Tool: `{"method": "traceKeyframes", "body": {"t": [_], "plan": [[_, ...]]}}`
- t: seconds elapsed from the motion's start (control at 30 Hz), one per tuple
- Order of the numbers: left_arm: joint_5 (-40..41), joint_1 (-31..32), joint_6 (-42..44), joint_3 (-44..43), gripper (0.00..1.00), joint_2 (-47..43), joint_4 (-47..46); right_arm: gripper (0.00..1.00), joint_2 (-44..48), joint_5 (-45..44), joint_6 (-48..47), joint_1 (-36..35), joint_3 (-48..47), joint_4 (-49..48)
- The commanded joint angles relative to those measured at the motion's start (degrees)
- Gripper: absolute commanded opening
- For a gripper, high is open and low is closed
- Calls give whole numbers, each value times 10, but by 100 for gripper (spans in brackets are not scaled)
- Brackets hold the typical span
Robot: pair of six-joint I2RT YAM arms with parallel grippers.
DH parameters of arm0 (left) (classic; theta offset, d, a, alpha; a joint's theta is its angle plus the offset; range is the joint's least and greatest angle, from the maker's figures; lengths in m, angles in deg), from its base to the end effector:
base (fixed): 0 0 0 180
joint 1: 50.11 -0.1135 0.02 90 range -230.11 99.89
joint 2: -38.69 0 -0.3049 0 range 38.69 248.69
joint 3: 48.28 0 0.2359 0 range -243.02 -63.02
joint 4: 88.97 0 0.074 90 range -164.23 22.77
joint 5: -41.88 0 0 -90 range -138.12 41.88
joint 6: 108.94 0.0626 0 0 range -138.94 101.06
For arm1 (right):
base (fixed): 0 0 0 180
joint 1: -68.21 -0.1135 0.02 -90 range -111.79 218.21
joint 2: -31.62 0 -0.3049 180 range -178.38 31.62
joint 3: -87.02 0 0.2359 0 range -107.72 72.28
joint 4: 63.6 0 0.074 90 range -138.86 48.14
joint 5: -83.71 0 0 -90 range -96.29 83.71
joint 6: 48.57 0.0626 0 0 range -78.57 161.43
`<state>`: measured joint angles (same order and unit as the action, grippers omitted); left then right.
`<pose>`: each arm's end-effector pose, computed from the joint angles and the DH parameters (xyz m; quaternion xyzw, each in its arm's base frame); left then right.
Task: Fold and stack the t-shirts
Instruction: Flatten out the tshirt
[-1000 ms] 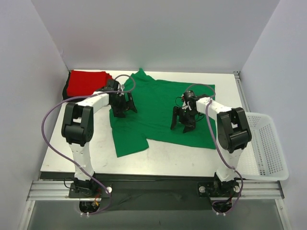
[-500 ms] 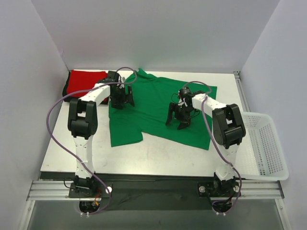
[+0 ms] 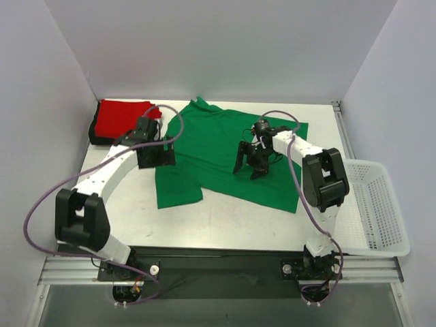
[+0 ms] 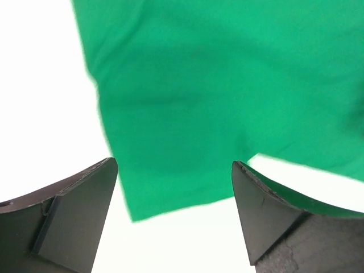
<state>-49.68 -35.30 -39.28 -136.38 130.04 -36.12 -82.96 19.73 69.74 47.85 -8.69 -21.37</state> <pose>0.3272 -0.0883 0.2916 -0.0422 0.9555 -0.1004 0.2740 0.3964 0.1764 0.2004 0.0094 0.9451 0.2988 0.1317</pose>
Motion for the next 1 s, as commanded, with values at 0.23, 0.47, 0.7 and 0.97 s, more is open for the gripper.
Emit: {"method": "traceKeyframes", "body": {"t": [0.23,0.47,0.7,0.97], "plan": [[85,7,-63,211,82,-142,53,74,84,-5,-7,-3,18,23],[46,9,-83,265,72,-170,28,74,115,-13,-3,-4,46,23],[30,8,-94,294,59,-172,-9,74,150,-21,1,-4,77,22],[19,6,-102,322,52,-163,-54,74,174,-25,4,-5,98,22]]}}
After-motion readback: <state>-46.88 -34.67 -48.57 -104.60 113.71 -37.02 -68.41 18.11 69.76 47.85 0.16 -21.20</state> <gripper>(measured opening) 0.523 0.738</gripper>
